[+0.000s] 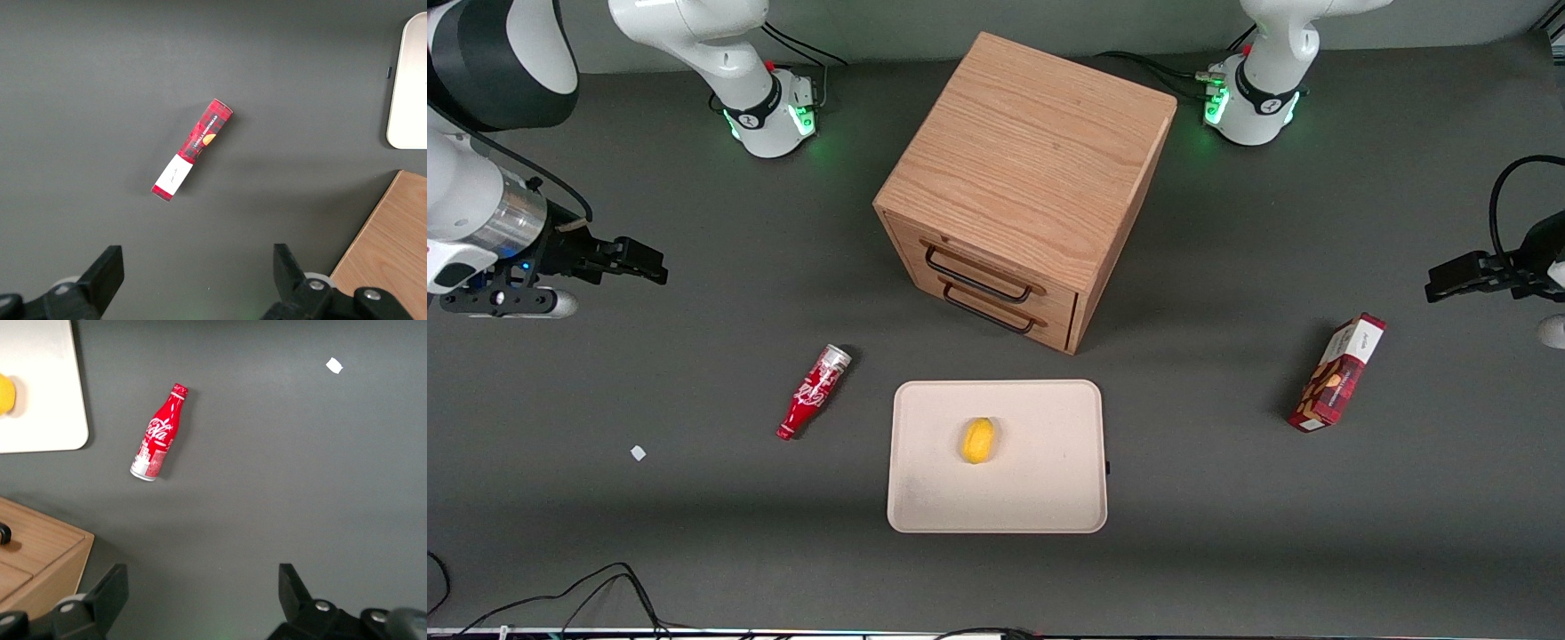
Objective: Place coke bottle on tray
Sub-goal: 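Move the right gripper down over the red Coca-Cola bottle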
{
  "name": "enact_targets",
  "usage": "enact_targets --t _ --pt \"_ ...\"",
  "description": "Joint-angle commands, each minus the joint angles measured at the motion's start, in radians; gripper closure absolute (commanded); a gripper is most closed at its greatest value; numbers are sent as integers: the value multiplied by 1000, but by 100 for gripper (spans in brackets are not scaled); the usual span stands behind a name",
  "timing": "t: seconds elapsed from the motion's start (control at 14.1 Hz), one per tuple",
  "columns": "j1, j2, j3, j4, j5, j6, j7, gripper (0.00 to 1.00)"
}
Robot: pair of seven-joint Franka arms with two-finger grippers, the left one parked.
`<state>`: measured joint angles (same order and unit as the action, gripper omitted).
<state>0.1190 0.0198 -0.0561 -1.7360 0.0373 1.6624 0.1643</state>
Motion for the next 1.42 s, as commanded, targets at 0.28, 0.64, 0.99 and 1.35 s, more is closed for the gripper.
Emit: enact_targets --t 0.28,0.64,0.99,1.35 --pt "16 297 27 108 59 113 264 0" --pt "60 422 50 69 67 314 503 0" --pt "106 460 50 -46 65 525 579 0" --pt "130 532 50 -56 56 617 629 0"
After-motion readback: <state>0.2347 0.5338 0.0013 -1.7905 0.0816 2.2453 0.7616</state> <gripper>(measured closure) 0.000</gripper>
